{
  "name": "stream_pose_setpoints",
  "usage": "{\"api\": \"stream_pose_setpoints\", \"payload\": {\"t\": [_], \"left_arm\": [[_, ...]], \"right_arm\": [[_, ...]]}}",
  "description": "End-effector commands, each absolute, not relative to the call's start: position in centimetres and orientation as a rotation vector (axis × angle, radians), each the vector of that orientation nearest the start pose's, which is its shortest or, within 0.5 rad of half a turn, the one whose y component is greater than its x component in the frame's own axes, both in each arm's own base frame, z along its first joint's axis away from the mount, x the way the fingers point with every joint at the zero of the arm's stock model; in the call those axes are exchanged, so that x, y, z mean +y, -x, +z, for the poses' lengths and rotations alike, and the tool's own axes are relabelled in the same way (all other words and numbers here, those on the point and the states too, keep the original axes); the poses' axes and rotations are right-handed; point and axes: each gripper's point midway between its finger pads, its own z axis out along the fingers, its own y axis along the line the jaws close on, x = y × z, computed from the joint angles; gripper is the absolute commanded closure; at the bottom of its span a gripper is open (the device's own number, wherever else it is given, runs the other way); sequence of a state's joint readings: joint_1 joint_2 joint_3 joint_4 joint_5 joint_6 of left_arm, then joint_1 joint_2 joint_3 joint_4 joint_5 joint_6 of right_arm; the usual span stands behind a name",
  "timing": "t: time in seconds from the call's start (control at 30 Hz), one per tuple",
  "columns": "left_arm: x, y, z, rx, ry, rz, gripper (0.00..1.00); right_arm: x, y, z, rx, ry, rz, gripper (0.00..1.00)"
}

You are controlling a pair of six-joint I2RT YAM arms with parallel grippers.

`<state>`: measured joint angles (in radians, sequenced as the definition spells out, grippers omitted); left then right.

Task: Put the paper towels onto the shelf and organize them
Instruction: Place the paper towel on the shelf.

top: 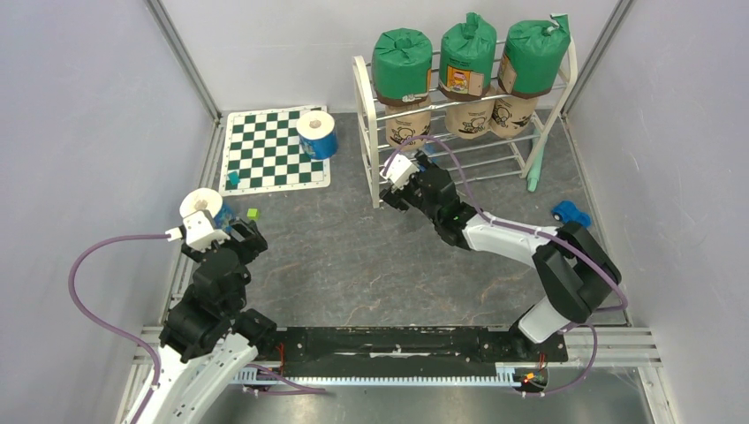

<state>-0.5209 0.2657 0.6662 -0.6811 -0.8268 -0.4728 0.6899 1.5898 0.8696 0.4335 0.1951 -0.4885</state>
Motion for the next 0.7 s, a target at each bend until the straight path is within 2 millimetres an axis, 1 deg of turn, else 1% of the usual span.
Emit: {"api": "stream_pose_setpoints", "payload": {"t": [0.0, 0.13, 0.2, 0.23, 0.3, 0.37, 0.43, 0.5, 0.63, 0.67], "left_arm": [[2.4, -19.6, 24.6, 1.660, 0.513, 0.044, 0.17], [2.4, -19.6, 24.6, 1.660, 0.514, 0.045, 0.17], [2.4, -19.6, 24.7, 1.660, 0.514, 0.043, 0.17], [2.4, -19.6, 24.6, 1.662, 0.513, 0.045, 0.17], [2.3, -19.6, 24.6, 1.664, 0.510, 0.043, 0.17], [2.3, -19.6, 24.6, 1.662, 0.511, 0.039, 0.17], [2.2, -19.6, 24.7, 1.659, 0.511, 0.027, 0.16], [2.0, -19.6, 24.9, 1.651, 0.512, 0.002, 0.15], [0.7, -20.0, 25.7, 1.645, 0.467, -0.067, 0.12], [0.4, -20.1, 25.9, 1.648, 0.453, -0.077, 0.12]], "right_arm": [[26.1, -39.3, 20.1, 1.515, 0.854, 0.020, 0.02], [25.7, -37.9, 20.2, 1.522, 0.850, 0.066, 0.02], [25.1, -36.9, 20.3, 1.519, 0.831, 0.090, 0.02], [24.9, -36.3, 20.1, 1.518, 0.825, 0.105, 0.02], [24.1, -34.9, 20.0, 1.503, 0.790, 0.138, 0.02], [22.7, -33.6, 19.6, 1.482, 0.730, 0.150, 0.02], [21.0, -32.5, 18.5, 1.475, 0.660, 0.150, 0.02], [20.1, -32.0, 17.1, 1.501, 0.633, 0.156, 0.02], [19.0, -32.4, 14.6, 1.567, 0.578, 0.184, 0.02], [18.7, -32.7, 14.3, 1.571, 0.562, 0.187, 0.02]]}}
